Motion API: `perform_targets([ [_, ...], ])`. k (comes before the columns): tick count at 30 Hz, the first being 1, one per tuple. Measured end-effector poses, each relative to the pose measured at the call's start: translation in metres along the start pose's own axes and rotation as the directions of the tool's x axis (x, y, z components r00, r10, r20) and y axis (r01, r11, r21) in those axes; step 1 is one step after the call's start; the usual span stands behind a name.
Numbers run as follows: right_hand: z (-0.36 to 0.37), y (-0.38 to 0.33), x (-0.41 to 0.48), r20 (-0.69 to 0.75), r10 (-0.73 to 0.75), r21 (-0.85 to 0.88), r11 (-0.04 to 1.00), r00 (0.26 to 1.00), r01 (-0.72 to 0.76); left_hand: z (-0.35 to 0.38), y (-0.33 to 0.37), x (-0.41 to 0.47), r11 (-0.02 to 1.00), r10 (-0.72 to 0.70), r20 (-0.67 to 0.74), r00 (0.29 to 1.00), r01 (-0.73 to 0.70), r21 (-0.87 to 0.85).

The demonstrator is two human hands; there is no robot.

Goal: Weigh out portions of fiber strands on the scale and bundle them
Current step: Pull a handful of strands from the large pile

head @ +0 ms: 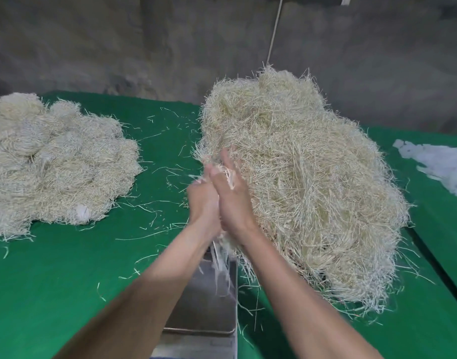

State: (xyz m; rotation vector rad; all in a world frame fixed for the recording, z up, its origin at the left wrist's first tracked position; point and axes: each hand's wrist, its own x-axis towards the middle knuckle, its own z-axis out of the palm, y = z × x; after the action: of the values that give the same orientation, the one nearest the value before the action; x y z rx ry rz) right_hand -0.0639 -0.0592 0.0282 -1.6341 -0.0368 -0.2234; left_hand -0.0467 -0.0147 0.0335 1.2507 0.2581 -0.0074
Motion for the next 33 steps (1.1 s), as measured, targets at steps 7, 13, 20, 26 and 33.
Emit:
perform_targets([
  [7, -0.02, 0.015, 0.034, -0.291, 0.263, 0.23, 0.953, 0.92, -0.2, 0.021, -0.002, 0.017, 0.994, 0.043, 0.151, 0.988, -0.058, 0.096],
  [13, -0.046, 0.017, 0.07, -0.432, 0.36, 0.279, 0.925, 0.827, -0.257, -0.013, -0.039, 0.036, 0.989, -0.148, 0.275, 0.95, 0.147, 0.027],
  [20, -0.032, 0.014, 0.065, -0.319, 0.301, 0.25, 0.941, 0.899, -0.226, -0.004, -0.04, 0.049, 0.681, -0.41, 0.431, 0.804, 0.584, -0.442],
  [26, -0.012, 0.042, 0.026, -0.012, -0.229, -0.543, 0.819, 0.973, 0.186, 0.007, -0.023, 0.054, 0.986, -0.165, 0.019, 0.986, 0.165, -0.015],
  [33, -0.018, 0.032, 0.035, 0.051, 0.08, -0.18, 0.981, 0.995, -0.07, 0.02, -0.016, 0.053, 0.982, 0.07, 0.105, 0.992, -0.087, 0.167],
])
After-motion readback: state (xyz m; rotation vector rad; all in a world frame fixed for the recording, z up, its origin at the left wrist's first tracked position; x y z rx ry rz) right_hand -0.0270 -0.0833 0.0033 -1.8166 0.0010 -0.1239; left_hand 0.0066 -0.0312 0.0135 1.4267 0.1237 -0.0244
